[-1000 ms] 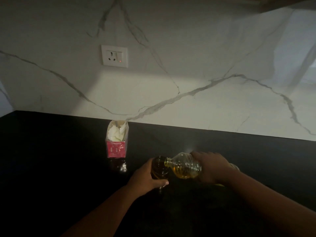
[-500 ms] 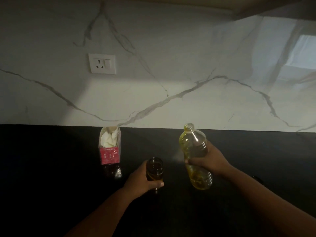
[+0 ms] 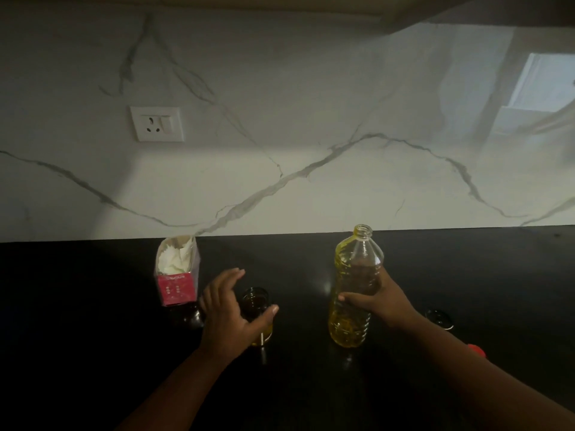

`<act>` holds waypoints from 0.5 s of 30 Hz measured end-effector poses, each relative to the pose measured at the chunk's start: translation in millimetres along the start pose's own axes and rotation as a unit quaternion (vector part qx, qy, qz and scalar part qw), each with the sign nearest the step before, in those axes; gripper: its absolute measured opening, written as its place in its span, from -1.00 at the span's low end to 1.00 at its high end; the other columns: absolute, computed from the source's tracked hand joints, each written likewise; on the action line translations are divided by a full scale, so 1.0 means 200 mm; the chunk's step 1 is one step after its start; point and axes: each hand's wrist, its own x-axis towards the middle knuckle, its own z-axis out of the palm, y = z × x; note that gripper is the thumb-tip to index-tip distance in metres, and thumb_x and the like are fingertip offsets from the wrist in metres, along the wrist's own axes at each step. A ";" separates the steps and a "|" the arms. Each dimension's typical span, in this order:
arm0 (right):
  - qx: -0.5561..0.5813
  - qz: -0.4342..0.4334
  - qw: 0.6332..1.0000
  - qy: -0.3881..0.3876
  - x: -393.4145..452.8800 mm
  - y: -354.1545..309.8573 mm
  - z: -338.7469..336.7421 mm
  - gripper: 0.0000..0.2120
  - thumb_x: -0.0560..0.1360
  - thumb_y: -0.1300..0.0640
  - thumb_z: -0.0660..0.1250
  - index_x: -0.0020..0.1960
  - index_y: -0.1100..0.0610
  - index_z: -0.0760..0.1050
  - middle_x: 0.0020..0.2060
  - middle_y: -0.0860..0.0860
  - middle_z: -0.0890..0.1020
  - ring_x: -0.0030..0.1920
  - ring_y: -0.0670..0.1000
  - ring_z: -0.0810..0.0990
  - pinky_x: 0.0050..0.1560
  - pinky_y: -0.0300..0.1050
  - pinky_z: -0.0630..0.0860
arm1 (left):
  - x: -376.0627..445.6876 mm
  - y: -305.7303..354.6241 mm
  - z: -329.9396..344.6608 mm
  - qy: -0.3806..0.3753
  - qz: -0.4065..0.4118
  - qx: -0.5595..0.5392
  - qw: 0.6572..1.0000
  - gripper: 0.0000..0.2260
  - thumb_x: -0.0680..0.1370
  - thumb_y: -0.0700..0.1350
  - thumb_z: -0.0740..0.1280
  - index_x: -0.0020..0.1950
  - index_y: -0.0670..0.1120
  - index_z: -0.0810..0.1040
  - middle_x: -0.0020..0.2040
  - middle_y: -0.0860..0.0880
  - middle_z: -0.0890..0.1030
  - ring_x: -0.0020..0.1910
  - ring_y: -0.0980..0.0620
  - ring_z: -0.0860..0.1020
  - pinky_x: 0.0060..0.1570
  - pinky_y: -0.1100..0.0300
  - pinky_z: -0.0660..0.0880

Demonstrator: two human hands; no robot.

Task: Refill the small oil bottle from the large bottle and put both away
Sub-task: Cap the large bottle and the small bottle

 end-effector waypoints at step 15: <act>-0.158 -0.043 0.985 0.047 -0.08 0.32 -0.50 -0.59 0.26 -0.36 0.40 0.06 -0.39 0.39 -0.03 -0.22 0.55 -0.04 -0.26 0.53 -0.06 -0.25 0.50 | 0.08 0.59 0.61 -0.216 -0.212 -0.194 0.933 -0.01 0.06 0.39 0.59 0.35 0.25 0.15 0.27 0.13 0.46 0.26 0.09 0.50 0.24 0.02 0.47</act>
